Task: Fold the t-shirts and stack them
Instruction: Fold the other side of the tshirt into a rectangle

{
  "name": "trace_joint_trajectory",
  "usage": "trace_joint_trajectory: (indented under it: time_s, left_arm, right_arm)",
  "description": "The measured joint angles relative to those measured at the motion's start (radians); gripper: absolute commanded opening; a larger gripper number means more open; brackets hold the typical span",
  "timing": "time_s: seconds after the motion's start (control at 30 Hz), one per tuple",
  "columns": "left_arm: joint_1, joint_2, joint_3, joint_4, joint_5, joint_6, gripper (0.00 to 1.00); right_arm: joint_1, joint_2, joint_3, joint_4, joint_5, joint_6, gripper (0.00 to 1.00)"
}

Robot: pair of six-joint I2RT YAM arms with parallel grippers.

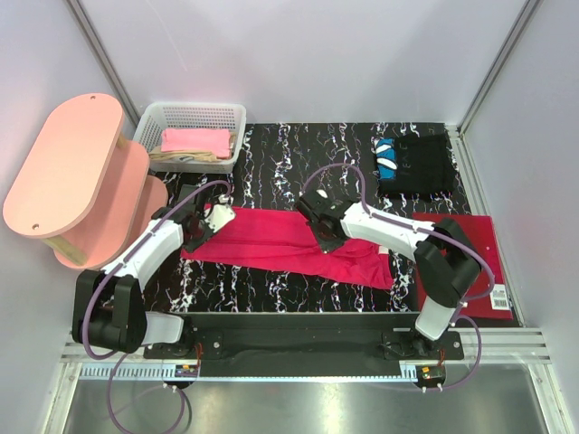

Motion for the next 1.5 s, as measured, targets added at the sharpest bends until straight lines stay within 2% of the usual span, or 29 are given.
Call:
trace_joint_trajectory:
  time_s: [0.37, 0.43, 0.47, 0.57, 0.6, 0.63, 0.7, 0.77, 0.93, 1.03, 1.3, 1.4, 1.5]
  left_arm:
    - [0.0, -0.001, 0.0, -0.021, 0.002, -0.004, 0.37]
    - [0.0, -0.001, 0.0, -0.024, 0.002, -0.004, 0.37]
    - [0.0, -0.002, 0.0, -0.026, 0.002, -0.004, 0.37]
    - [0.0, -0.002, 0.0, -0.028, 0.004, -0.004, 0.39]
    - [0.0, -0.002, 0.0, -0.029, 0.005, -0.004, 0.4]
    - [0.0, -0.002, 0.0, -0.029, 0.008, -0.004, 0.4]
    - [-0.003, -0.002, 0.0, -0.032, 0.013, -0.009, 0.43]
    - [-0.016, -0.005, 0.0, -0.043, 0.022, -0.014, 0.44]
    - [-0.106, -0.045, -0.014, -0.085, 0.046, -0.019, 0.45]
    - [-0.125, -0.046, -0.039, -0.087, 0.052, -0.018, 0.45]
    - [-0.124, 0.09, -0.103, -0.042, 0.006, -0.008, 0.43]
    - [-0.121, 0.141, -0.092, -0.023, -0.016, -0.007, 0.42]
    - [-0.121, 0.168, -0.061, -0.02, -0.025, -0.007, 0.42]
  right_arm:
    - [-0.113, 0.061, 0.186, -0.001, 0.035, -0.069, 0.0]
    - [-0.135, 0.105, 0.214, 0.003, 0.035, -0.077, 0.04]
    - [-0.144, 0.128, 0.224, 0.005, 0.035, -0.081, 0.09]
    - [-0.164, 0.19, 0.242, 0.011, 0.025, -0.084, 0.4]
    - [-0.169, 0.214, 0.252, 0.01, 0.024, -0.087, 0.48]
    - [-0.174, 0.234, 0.261, 0.011, 0.023, -0.089, 0.62]
    - [-0.179, 0.27, 0.284, 0.01, 0.026, -0.09, 0.67]
    - [-0.184, 0.293, 0.301, 0.01, 0.039, -0.088, 0.78]
    - [-0.193, 0.278, 0.304, 0.003, 0.11, -0.059, 0.79]
    - [-0.203, 0.211, 0.275, 0.0, 0.153, -0.033, 0.78]
    - [-0.213, -0.179, 0.057, -0.009, 0.171, 0.087, 0.69]
    - [-0.213, -0.232, -0.027, -0.01, 0.17, 0.127, 0.68]
    - [-0.213, -0.218, -0.114, -0.008, 0.165, 0.154, 0.68]
